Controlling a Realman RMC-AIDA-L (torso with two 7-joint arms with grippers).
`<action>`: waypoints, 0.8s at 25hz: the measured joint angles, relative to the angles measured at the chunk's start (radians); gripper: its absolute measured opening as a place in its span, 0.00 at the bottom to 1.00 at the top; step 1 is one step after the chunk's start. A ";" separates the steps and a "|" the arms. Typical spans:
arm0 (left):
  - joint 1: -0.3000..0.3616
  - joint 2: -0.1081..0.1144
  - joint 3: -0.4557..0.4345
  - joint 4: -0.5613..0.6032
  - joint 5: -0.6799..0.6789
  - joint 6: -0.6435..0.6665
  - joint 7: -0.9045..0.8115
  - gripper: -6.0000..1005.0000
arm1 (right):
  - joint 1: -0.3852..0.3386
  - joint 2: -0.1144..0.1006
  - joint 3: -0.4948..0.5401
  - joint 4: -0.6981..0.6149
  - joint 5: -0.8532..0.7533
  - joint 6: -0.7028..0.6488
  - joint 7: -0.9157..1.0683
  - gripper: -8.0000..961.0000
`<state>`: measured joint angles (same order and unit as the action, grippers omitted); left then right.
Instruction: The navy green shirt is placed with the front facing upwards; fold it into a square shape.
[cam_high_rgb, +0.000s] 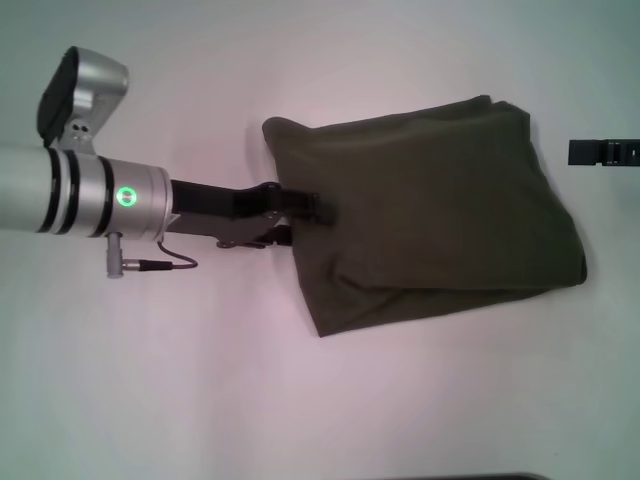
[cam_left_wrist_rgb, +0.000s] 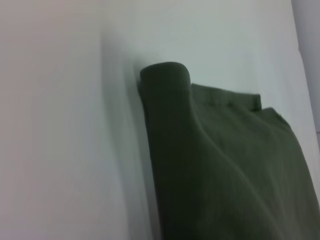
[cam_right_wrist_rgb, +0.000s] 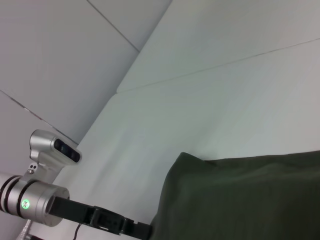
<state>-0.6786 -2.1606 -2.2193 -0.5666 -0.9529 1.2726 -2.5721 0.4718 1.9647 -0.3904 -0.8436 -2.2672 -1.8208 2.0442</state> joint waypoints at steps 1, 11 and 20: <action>-0.006 0.000 0.003 0.008 0.001 -0.003 0.000 0.69 | 0.000 0.000 -0.001 0.000 0.000 0.000 0.000 0.87; -0.015 0.006 0.024 -0.009 0.011 0.009 -0.008 0.66 | -0.001 -0.002 0.001 0.001 0.000 -0.007 0.002 0.87; -0.024 0.001 0.026 -0.007 0.012 0.007 -0.008 0.23 | -0.001 -0.002 -0.002 0.002 0.001 -0.007 0.002 0.87</action>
<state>-0.7023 -2.1597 -2.1931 -0.5736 -0.9413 1.2801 -2.5798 0.4709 1.9631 -0.3928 -0.8421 -2.2663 -1.8273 2.0463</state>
